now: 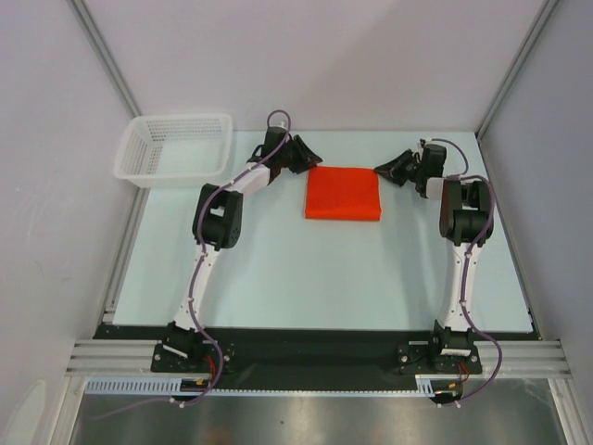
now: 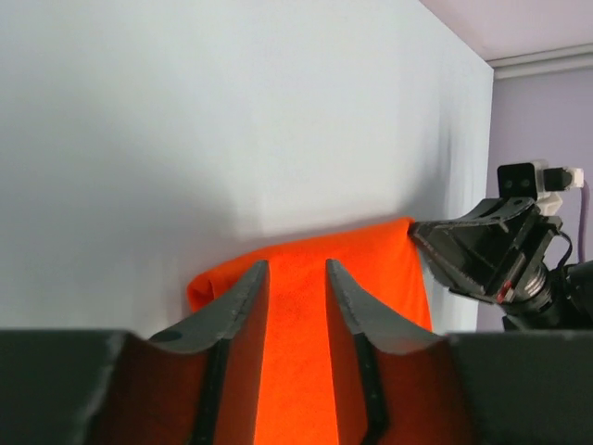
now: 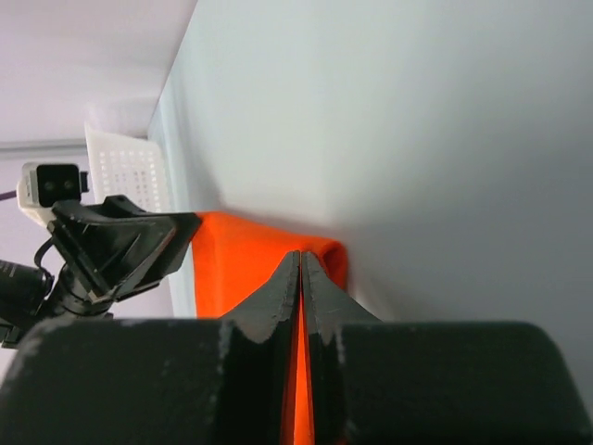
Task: Fold and stack the t-shirts
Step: Fold the tshirt
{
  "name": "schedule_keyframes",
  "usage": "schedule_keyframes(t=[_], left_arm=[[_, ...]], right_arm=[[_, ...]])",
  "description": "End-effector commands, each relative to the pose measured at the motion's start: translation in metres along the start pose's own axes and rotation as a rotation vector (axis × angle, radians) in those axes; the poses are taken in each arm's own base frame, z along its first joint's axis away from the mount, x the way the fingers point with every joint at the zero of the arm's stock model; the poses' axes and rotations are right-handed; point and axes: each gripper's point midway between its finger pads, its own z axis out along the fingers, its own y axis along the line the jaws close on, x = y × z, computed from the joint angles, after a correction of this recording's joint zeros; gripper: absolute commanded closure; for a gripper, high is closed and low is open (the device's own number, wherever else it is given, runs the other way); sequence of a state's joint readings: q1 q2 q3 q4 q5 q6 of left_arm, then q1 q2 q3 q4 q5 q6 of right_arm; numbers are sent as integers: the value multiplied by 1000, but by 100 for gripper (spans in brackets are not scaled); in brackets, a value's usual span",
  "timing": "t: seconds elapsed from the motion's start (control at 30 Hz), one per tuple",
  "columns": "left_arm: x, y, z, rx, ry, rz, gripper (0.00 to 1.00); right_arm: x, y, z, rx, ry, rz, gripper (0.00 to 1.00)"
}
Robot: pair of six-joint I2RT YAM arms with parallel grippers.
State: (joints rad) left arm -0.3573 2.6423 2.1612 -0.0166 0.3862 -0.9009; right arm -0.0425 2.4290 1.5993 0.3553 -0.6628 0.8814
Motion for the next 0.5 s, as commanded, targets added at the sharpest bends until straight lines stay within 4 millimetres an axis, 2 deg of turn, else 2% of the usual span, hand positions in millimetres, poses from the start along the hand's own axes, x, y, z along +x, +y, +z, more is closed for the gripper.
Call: schedule_keyframes(t=[0.0, 0.03, 0.07, 0.1, 0.13, 0.17, 0.2, 0.23, 0.27, 0.3, 0.33, 0.37, 0.4, 0.43, 0.47], left_arm=[[-31, -54, -33, 69, -35, 98, 60], [-26, -51, -38, 53, -20, 98, 59], [-31, -69, -54, 71, -27, 114, 59], [-29, -73, -61, 74, -22, 123, 59], [-19, -64, -65, 48, 2, 126, 59], [-21, -78, -80, 57, 0, 140, 59], [-16, -80, -85, 56, 10, 147, 59], [-1, -71, -90, 36, 45, 132, 60], [2, -90, -101, 72, 36, 150, 60], [10, -95, -105, 90, 48, 143, 60], [27, -88, -105, 90, 87, 130, 60], [35, -92, -106, 103, 100, 128, 60], [49, -101, -107, 125, 128, 113, 60], [65, -94, -106, 120, 162, 91, 60], [75, -105, -104, 169, 165, 104, 60]], right_arm=[[-28, 31, -17, -25, -33, -74, 93], [-35, 50, -28, -32, -47, -98, 92], [-34, 51, -35, -4, -39, -95, 92], [-32, 53, -42, 5, -36, -97, 92], [-37, 77, -55, -10, -55, -127, 92], [-27, 80, -60, 13, -29, -116, 92], [-20, 89, -65, 2, -13, -126, 92], [-10, 99, -74, -12, 0, -134, 92], [3, 106, -77, -16, 24, -136, 92], [11, 111, -80, -19, 33, -143, 92], [28, 102, -82, -4, 57, -122, 92], [30, 115, -87, -33, 42, -144, 92], [50, 122, -83, -59, 81, -144, 92], [65, 115, -82, -60, 114, -109, 92], [72, 117, -78, -84, 128, -115, 92]])
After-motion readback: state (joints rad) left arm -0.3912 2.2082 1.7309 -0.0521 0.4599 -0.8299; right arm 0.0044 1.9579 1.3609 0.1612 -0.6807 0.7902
